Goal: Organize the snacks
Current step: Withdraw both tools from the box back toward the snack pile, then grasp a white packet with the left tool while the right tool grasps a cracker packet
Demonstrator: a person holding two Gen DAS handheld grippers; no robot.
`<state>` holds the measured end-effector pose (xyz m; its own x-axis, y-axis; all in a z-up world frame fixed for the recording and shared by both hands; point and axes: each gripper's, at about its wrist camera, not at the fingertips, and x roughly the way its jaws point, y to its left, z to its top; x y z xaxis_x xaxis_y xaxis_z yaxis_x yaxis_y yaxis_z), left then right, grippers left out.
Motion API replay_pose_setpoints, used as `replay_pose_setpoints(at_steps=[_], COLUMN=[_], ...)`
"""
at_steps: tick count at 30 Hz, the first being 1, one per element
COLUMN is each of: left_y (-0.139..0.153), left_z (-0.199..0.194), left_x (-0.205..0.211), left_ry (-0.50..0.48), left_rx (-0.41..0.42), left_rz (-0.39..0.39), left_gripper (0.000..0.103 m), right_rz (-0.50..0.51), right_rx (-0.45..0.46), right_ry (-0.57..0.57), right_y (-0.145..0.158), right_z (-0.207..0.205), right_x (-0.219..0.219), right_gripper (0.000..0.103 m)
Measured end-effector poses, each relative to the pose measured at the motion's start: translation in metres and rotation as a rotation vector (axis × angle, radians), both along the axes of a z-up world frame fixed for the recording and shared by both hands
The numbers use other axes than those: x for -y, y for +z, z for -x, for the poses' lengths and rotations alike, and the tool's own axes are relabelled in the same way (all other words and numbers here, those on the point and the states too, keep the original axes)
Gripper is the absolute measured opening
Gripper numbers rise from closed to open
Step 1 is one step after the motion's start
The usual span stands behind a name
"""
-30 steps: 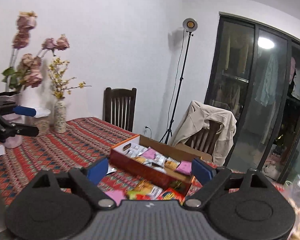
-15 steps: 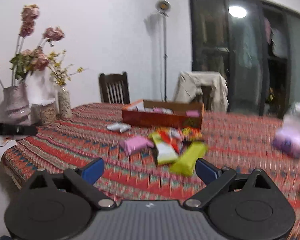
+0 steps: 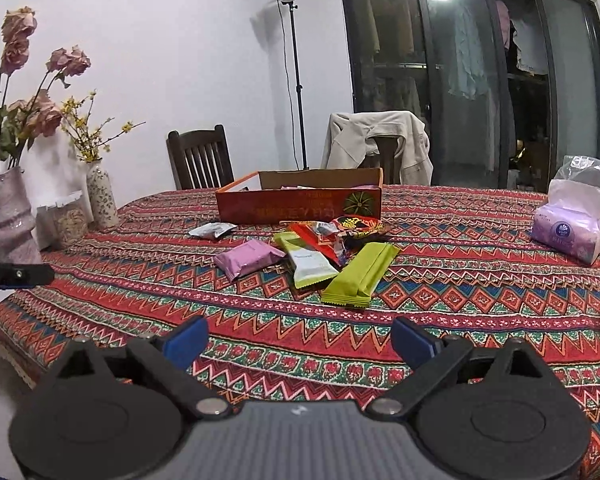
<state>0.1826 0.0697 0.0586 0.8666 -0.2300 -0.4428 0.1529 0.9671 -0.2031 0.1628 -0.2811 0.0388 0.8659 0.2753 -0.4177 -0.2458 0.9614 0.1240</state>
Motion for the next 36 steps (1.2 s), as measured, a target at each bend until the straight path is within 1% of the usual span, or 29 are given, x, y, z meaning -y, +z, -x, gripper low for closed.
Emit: replay_pose_setpoints(at_steps=[3,5,8,10,12,14,16,17,18,20,21,23,26,27,28,29,31,32,33,34,35,36], left_y=[0.003,0.005,0.006,0.009,0.01,0.006,-0.003,-0.008,-0.013,-0.024,-0.031,-0.043,-0.059,-0.062,-0.065,-0.065,-0.063,-0.063,-0.063,-0.062,-0.061,-0.06], left_z=[-0.02,-0.041,-0.081,-0.108,-0.144,-0.187,-0.23,-0.253,-0.27,-0.3,-0.31,-0.33,-0.345,-0.348,-0.35,-0.351,-0.347,-0.344,-0.341,-0.338,-0.336,-0.335], left_x=[0.003,0.005,0.011,0.013,0.016,0.019,0.021,0.021,0.022,0.025,0.025,0.027,0.024,0.022,0.02,0.018,0.02,0.021,0.024,0.027,0.029,0.031], left_ry=[-0.017,-0.02,-0.021,-0.05,-0.051,-0.055,-0.061,-0.067,-0.072,-0.076,-0.08,-0.073,-0.071,-0.07,-0.069,-0.067,-0.1,-0.1,-0.096,-0.093,-0.095,-0.103], left_rx=[0.028,0.025,0.006,0.029,0.034,0.008,-0.032,-0.061,-0.081,-0.106,-0.113,-0.13,-0.154,-0.157,-0.168,-0.178,-0.16,-0.146,-0.131,-0.121,-0.12,-0.121], left_rz=[-0.031,-0.058,-0.101,-0.112,-0.131,-0.16,-0.164,-0.158,-0.156,-0.161,-0.166,-0.176,-0.172,-0.165,-0.153,-0.145,-0.156,-0.163,-0.18,-0.201,-0.211,-0.207], left_gripper=[0.103,0.103,0.103,0.103,0.103,0.103,0.103,0.103,0.103,0.103,0.103,0.103,0.103,0.103,0.098,0.09,0.075,0.071,0.069,0.062,0.057,0.056], right_rz=[-0.021,-0.04,-0.044,-0.031,-0.017,-0.004,0.009,0.017,0.021,0.033,0.041,0.054,0.077,0.092,0.111,0.129,0.161,0.17,0.164,0.147,0.143,0.147], right_rx=[-0.003,0.005,0.012,0.0,-0.003,-0.005,-0.022,-0.035,-0.049,-0.093,-0.119,-0.17,-0.234,-0.248,-0.267,-0.28,-0.294,-0.292,-0.291,-0.285,-0.277,-0.267], right_ry=[0.007,0.019,0.032,0.039,0.055,0.075,0.106,0.122,0.13,0.127,0.125,0.117,0.096,0.092,0.09,0.089,0.078,0.076,0.078,0.082,0.081,0.088], right_y=[0.006,0.012,0.02,0.023,0.026,0.03,0.033,0.033,0.032,0.027,0.023,0.014,-0.003,-0.01,-0.015,-0.021,-0.031,-0.035,-0.037,-0.038,-0.038,-0.037], right_z=[-0.011,-0.024,-0.052,-0.078,-0.104,-0.138,-0.174,-0.195,-0.213,-0.256,-0.279,-0.318,-0.363,-0.372,-0.381,-0.389,-0.395,-0.397,-0.398,-0.398,-0.397,-0.396], right_x=[-0.001,-0.003,-0.009,-0.015,-0.021,-0.028,-0.037,-0.043,-0.048,-0.059,-0.065,-0.075,-0.087,-0.091,-0.096,-0.099,-0.104,-0.105,-0.104,-0.103,-0.102,-0.103], right_gripper=[0.098,0.098,0.097,0.097,0.096,0.096,0.087,0.081,0.079,0.079,0.076,0.076,0.077,0.077,0.077,0.077,0.077,0.076,0.076,0.074,0.062,0.044])
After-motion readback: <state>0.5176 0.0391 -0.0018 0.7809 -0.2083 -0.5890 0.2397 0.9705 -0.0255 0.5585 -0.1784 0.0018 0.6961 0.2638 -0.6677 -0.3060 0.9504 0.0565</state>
